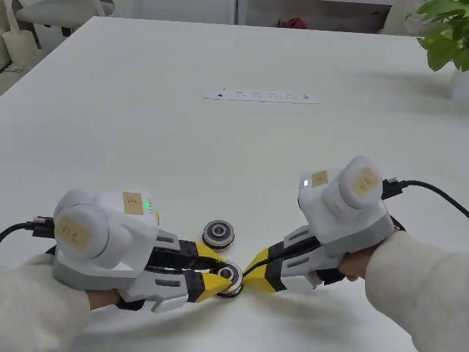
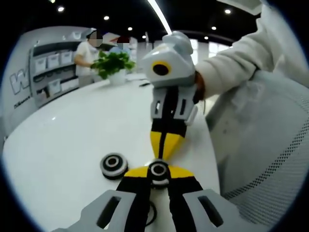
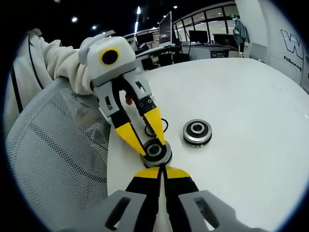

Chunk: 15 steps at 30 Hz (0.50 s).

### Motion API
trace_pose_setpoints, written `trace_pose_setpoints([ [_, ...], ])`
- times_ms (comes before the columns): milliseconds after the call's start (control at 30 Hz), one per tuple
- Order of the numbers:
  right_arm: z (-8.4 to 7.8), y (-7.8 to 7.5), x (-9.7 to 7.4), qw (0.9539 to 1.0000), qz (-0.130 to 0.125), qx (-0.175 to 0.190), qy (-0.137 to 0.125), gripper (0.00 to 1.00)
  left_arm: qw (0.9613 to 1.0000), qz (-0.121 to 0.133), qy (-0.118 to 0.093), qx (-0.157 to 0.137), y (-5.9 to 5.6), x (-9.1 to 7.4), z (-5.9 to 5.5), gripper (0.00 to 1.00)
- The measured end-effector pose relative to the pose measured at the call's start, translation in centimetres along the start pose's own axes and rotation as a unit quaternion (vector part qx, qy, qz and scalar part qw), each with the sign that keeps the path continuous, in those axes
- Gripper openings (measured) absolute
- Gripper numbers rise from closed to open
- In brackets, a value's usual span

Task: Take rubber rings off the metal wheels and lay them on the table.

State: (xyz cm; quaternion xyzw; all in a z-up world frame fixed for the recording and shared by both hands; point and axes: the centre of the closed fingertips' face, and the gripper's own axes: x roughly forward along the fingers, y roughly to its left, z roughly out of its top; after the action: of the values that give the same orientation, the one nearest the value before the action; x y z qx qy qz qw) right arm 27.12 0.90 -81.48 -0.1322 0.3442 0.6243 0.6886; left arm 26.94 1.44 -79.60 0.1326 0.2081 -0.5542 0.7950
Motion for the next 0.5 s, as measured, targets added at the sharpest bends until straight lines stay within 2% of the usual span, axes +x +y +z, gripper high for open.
trace_pose_setpoints([
  [233, 0.53, -0.29, -0.61, 0.9989, 0.002, 0.045, -0.014, 0.00, 1.0000, 0.001, 0.000, 0.001, -0.06, -0.08, 0.08, 0.14],
  [400, 0.49, -0.13, -0.73, 0.9956, 0.010, 0.092, -0.016, 0.00, 1.0000, -0.001, -0.001, 0.003, -0.24, -0.08, 0.15, 0.14],
  [500, 0.58, -0.22, -0.87, 0.9939, 0.012, 0.107, -0.021, 0.00, 1.0000, -0.001, 0.000, 0.004, -0.26, -0.11, 0.18, 0.14],
])
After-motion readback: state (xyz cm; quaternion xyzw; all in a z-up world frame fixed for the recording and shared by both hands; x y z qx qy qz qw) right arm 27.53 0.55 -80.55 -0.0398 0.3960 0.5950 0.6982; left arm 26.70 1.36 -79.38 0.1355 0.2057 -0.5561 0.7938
